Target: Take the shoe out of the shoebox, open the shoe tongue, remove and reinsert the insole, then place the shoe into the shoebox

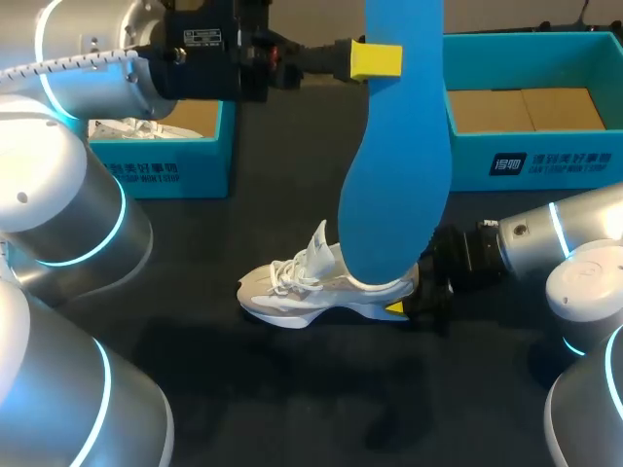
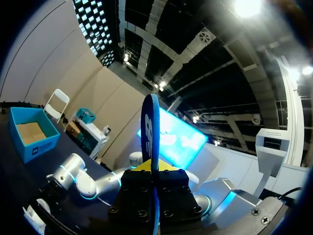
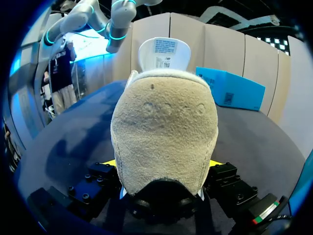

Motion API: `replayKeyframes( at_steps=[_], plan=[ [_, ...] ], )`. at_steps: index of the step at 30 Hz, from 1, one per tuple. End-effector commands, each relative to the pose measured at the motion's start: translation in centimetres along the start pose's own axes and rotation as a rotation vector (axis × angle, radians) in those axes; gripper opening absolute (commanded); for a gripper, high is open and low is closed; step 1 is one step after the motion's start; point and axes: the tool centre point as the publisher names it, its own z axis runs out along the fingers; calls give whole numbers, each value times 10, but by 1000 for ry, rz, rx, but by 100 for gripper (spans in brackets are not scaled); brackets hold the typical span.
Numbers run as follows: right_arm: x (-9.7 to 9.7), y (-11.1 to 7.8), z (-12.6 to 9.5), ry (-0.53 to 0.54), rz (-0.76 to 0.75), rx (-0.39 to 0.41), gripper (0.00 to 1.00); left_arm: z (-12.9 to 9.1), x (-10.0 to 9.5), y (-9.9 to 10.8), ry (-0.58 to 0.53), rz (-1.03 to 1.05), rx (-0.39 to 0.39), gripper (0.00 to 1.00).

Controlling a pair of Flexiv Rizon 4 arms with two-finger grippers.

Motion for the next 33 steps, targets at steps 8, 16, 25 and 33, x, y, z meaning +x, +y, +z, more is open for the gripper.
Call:
replayKeyframes(
  at_steps=[8,16,25,33],
  plan=[
    [0,1,0,0,0,5,0,0,1,2,-2,-1,2,0],
    [0,1,0,0,0,5,87,0,1,2,-2,-1,2,0],
    [0,1,0,0,0,5,100,0,1,2,-2,-1,2,0],
    [2,3,-2,-10,-2,28,100,0,1,2,-2,-1,2,0]
  ],
)
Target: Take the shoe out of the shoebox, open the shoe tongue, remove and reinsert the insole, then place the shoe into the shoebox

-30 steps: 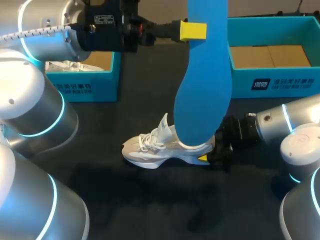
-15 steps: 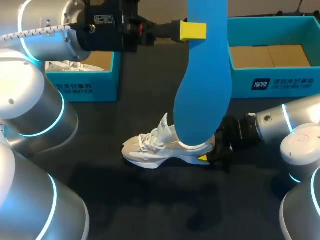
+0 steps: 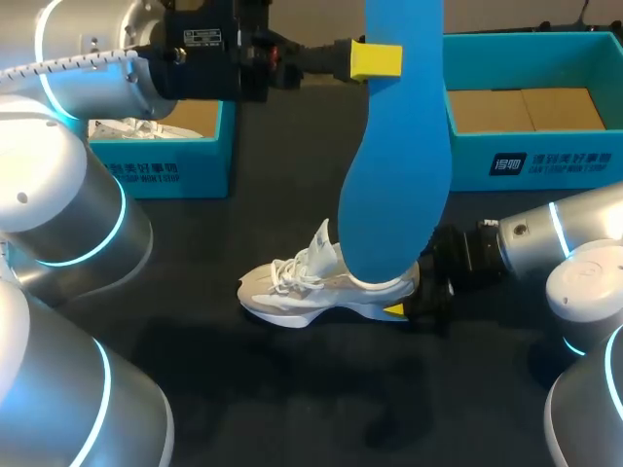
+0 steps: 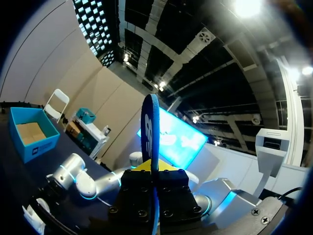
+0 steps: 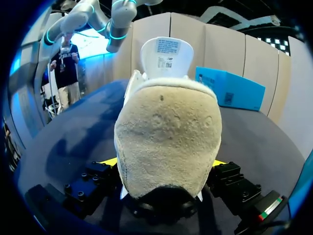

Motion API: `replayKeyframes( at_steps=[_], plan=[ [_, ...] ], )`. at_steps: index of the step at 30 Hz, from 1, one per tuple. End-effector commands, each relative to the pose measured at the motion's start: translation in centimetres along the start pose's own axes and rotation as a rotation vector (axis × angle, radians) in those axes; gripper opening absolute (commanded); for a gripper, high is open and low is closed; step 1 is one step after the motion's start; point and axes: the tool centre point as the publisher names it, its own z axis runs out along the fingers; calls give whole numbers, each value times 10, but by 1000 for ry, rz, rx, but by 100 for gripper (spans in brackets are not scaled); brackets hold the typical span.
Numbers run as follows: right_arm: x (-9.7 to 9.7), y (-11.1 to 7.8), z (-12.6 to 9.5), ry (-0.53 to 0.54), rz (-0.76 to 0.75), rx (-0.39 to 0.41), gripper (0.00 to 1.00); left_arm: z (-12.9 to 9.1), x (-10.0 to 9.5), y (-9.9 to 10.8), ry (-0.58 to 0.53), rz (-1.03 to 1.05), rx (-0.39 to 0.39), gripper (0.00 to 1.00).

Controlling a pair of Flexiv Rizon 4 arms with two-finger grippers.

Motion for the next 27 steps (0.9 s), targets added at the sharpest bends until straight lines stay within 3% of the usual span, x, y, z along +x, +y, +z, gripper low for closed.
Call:
replayKeyframes(
  at_steps=[1,9,27],
  plan=[
    [3,4,-2,-8,3,23,100,0,0,2,-2,-1,2,0],
    [4,11,-12,-32,-3,73,100,0,0,2,-2,-1,2,0],
    [-2,21,-41,-24,-2,296,100,0,0,2,-2,-1,2,0]
  ],
)
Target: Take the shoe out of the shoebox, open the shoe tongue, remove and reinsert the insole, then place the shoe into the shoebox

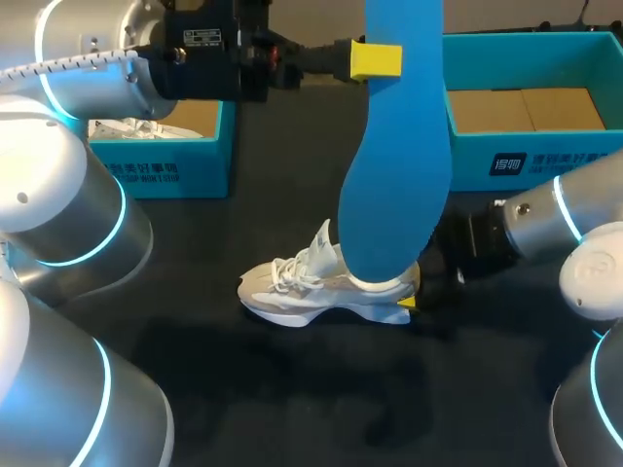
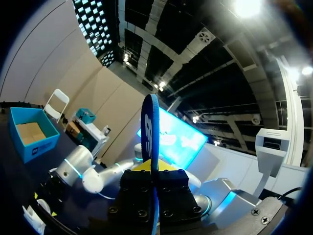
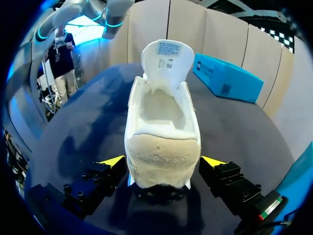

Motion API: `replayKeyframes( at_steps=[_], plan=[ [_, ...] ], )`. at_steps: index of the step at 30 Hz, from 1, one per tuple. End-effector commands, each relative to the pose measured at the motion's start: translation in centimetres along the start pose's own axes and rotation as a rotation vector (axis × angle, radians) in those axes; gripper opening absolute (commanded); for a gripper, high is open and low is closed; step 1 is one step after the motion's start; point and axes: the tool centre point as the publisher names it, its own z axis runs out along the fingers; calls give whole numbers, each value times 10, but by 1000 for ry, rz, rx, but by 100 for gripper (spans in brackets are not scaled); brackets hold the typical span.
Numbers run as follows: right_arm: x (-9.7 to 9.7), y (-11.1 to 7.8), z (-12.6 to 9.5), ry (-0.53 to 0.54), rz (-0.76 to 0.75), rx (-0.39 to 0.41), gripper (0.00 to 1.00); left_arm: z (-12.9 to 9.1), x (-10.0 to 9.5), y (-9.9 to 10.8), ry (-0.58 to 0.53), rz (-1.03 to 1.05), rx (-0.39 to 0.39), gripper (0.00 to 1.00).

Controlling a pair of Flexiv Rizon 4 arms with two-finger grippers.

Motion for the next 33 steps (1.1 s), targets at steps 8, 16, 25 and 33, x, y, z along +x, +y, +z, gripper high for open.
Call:
replayKeyframes(
  at_steps=[8,16,25,33],
  plan=[
    [-6,16,-15,-25,0,174,100,0,0,2,-2,-1,2,0],
    [-6,26,-20,-30,26,277,100,0,0,2,-2,-1,2,0],
    [-1,35,-35,-59,40,379,100,0,0,2,-2,-1,2,0],
    [5,42,-48,-50,72,445,100,0,0,2,-2,-1,2,0]
  ],
)
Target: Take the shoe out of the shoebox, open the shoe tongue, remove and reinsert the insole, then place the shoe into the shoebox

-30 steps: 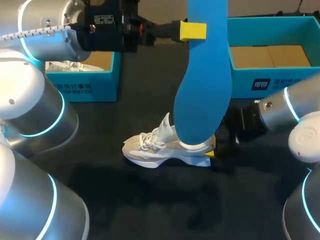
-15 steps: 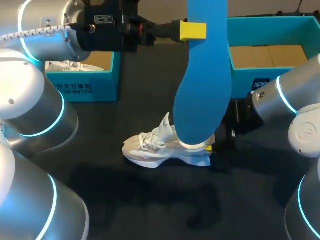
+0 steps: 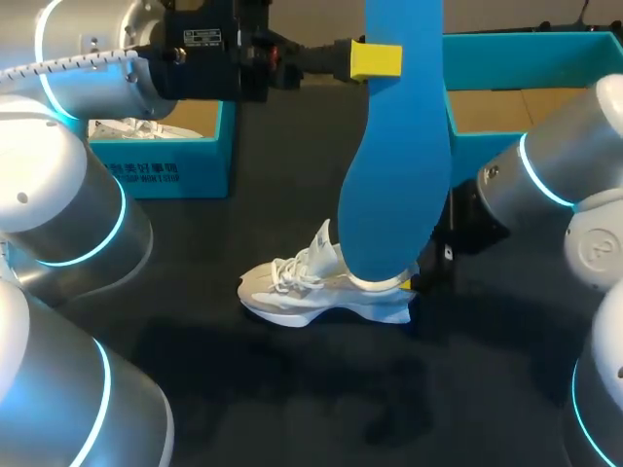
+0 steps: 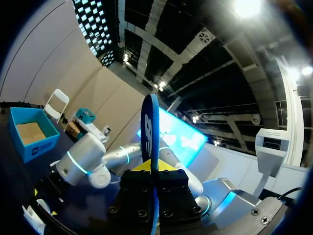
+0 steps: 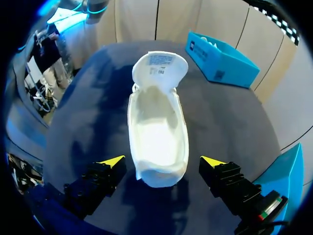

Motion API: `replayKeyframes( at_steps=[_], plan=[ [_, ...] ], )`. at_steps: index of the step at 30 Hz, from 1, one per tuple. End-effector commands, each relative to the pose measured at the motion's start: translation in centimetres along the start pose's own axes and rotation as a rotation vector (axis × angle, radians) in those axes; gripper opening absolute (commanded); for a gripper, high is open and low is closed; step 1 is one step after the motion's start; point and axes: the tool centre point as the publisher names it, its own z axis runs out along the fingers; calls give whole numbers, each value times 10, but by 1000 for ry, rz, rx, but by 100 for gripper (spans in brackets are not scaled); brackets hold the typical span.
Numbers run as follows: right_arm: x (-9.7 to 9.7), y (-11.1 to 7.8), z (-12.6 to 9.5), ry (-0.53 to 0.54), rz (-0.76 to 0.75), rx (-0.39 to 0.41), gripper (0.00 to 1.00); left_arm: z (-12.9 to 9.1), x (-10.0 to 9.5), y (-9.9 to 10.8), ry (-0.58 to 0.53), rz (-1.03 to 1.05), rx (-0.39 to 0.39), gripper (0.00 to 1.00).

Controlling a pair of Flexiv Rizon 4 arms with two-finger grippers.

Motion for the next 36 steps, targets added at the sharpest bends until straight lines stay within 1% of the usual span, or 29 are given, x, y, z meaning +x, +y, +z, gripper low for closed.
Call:
replayKeyframes(
  at_steps=[1,5,7,21,23,25,27,32,36],
  plan=[
    [3,3,-14,-1,5,166,100,0,0,2,-2,-1,2,0],
    [3,3,-16,-2,4,209,100,0,0,2,-2,-1,2,0],
    [3,1,-16,-36,-9,195,100,0,0,2,-2,-1,2,0],
    [3,1,-16,-36,-9,195,100,0,0,2,-2,-1,2,0],
    [1,4,-17,-41,-26,209,100,0,0,2,-2,-1,2,0],
    [-4,9,-19,-44,-57,258,100,0,0,2,-2,-1,2,0],
    [-7,12,-20,-45,-72,284,100,0,0,2,-2,-1,2,0],
    [-12,16,-18,-26,-79,323,100,0,0,2,-2,-1,2,0],
    [-14,17,-16,-32,-58,358,100,0,0,2,-2,-1,2,0]
  ],
)
